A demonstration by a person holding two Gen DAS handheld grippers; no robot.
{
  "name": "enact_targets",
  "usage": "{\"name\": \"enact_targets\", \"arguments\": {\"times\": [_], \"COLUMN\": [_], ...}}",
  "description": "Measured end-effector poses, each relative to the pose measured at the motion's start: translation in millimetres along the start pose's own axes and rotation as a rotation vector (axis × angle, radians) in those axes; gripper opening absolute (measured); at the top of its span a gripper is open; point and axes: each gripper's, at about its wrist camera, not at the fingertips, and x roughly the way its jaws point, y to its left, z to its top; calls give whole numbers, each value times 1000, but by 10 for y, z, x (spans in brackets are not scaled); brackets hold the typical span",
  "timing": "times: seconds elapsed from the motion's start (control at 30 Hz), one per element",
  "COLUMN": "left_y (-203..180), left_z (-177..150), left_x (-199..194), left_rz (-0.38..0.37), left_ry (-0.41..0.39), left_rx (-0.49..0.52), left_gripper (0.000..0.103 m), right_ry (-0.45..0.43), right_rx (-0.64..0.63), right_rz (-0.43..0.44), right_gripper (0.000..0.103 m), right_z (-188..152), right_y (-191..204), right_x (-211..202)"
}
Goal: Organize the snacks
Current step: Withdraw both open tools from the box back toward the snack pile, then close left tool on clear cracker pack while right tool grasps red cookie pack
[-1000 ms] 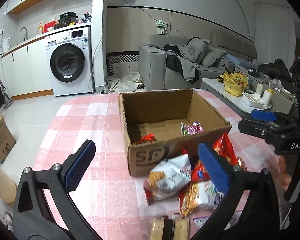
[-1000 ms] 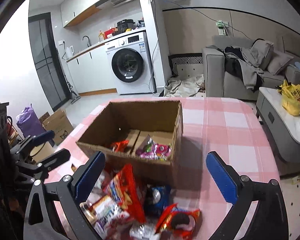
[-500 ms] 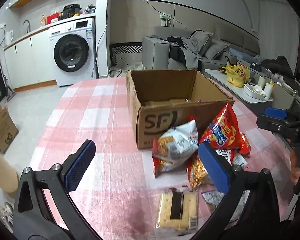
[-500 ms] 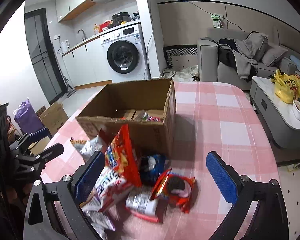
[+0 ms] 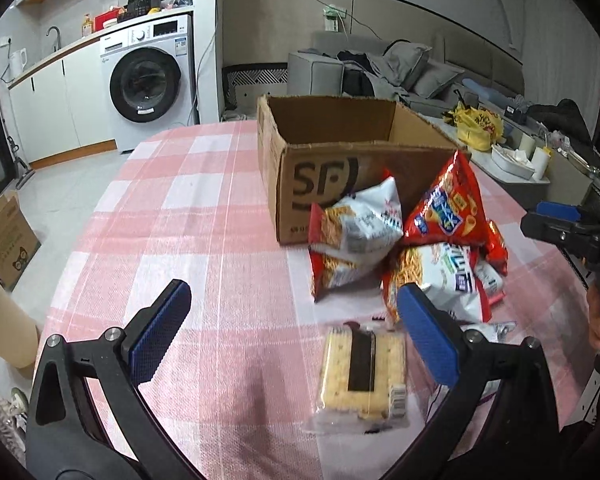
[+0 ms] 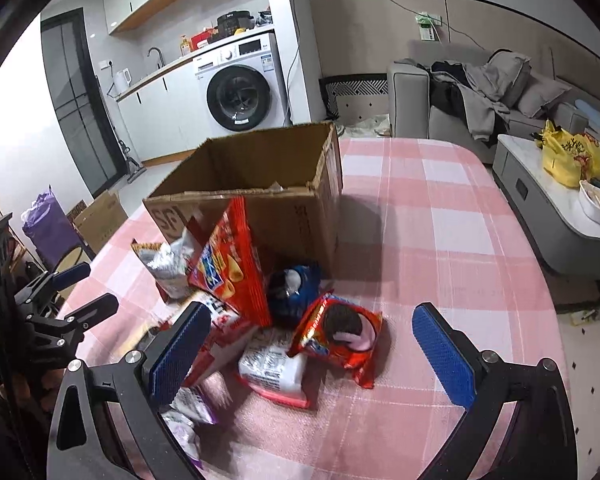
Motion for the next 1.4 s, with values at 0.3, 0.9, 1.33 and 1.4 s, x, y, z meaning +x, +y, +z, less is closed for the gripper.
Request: {"name": "enact_targets", "arguments": {"times": [0.3, 0.9, 1.33, 1.4], "left_y": [-43, -211, -83, -66], "left_z": [-98, -260, -332, -334], "left_x": [126, 359, 475, 459], "left_rz": [-2, -92, -114, -126], "left_ry": [55, 198, 233, 228], "left_rx": [18, 82, 85, 97], "left_gripper": [103, 103, 93, 85], "right_ry": [33, 109, 149, 155], "right_rx": [63, 120, 171, 184], "right_rz": [-24, -23, 20, 23], "right_gripper": [103, 103, 102, 98], "right_z": [-49, -171, -188, -198], "right_y": [-257, -429, -419, -447], "right_x": [94, 392, 628, 661]}}
